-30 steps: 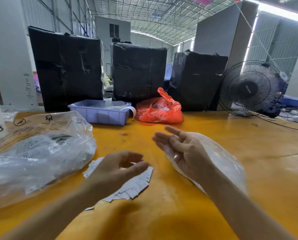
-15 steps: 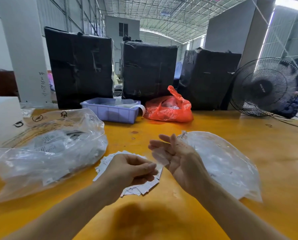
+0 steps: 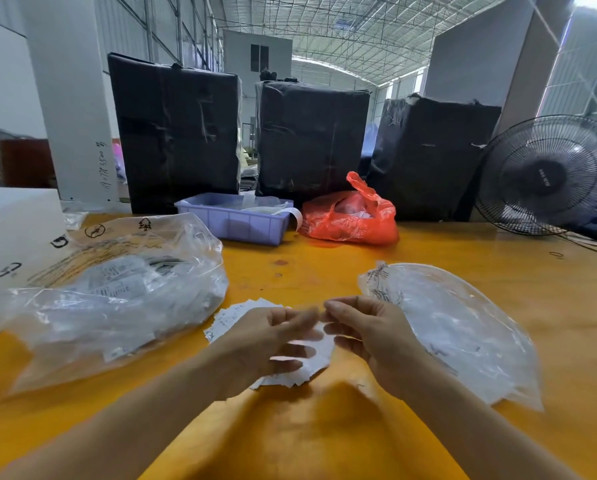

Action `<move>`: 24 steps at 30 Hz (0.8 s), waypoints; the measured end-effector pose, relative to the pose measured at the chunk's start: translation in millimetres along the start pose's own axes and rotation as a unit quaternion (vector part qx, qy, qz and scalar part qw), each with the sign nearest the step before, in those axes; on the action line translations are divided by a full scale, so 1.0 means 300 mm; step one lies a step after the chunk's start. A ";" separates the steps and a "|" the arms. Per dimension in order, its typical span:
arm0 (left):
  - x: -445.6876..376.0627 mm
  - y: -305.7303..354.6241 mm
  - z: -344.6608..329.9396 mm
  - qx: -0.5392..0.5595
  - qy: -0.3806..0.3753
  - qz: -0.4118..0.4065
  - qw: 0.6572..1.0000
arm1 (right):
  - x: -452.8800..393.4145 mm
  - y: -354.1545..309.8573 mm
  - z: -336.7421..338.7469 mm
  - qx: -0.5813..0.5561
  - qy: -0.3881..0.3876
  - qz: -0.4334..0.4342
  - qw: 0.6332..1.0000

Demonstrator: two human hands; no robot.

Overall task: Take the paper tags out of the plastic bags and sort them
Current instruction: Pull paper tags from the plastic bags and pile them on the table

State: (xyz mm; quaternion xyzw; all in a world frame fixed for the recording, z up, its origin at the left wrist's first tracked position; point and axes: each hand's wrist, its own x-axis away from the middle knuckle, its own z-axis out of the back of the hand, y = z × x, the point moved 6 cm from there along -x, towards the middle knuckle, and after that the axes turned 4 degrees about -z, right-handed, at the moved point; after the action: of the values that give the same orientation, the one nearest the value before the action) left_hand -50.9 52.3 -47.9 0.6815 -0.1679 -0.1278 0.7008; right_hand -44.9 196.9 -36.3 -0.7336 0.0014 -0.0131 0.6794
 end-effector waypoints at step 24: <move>-0.011 0.037 0.256 0.068 0.267 -0.125 0.953 | -0.034 -0.004 -0.004 0.402 0.062 0.211 0.889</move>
State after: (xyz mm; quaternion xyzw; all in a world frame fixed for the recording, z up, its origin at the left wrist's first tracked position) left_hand -85.8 -15.9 -35.9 0.7521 0.1042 -0.0159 0.6506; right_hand -55.1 196.1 -35.3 -0.3781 0.1935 0.0856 0.9012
